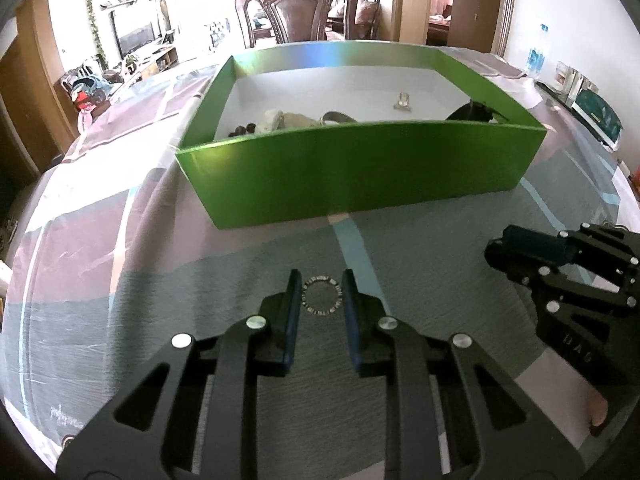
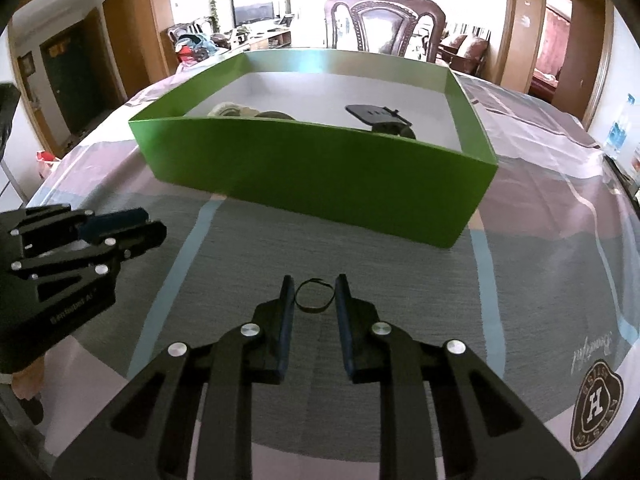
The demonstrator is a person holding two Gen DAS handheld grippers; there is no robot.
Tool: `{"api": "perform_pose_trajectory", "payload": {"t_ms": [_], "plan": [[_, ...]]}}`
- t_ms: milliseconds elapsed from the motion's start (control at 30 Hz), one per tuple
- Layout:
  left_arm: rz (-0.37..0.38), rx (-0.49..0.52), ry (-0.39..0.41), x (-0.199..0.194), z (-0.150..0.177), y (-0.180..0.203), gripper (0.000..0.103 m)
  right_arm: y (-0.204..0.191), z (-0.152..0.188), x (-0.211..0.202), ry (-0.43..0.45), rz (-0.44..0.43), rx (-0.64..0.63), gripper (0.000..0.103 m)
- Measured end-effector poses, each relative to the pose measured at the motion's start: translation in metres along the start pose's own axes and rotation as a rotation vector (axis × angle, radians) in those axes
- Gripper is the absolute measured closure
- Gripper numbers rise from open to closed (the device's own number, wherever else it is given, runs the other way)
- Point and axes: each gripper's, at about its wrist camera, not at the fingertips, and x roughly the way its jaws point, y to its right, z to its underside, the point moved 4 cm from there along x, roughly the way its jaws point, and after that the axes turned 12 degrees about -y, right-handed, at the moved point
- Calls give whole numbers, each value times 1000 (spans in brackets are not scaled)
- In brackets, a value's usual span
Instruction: Organize jewelry
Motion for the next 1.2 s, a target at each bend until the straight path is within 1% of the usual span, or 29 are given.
{"api": "perform_pose_trajectory", "payload": {"t_ms": [200,333,367,433,467,500,633,933,1100,1200], "plan": [[15,3,-18,9,2,1,82,7,1,6,-23,9,31,82],[20,-1,-18,12,2,-1,82,5,0,8,-30,10,23,82],[20,-2,-17,13,2,-1,82,4,0,8,-31,8,20,81],[11,-4,-14,13,3,-2,78,3,0,8,-34,-2,14,73],[12,-5,-13,13,3,-2,78,3,0,8,-33,-2,11,72],[16,-6,-12,13,3,-2,78,2,0,9,-31,3,9,72],[17,-10,-4,15,3,-2,66,3,1,9,-24,17,2,72],[-7,12,16,14,5,2,66,5,4,9,-13,32,1,72],[2,7,14,14,4,0,66,4,4,8,-7,40,5,71],[3,6,14,14,4,0,66,2,6,7,-5,68,-2,70]]}}
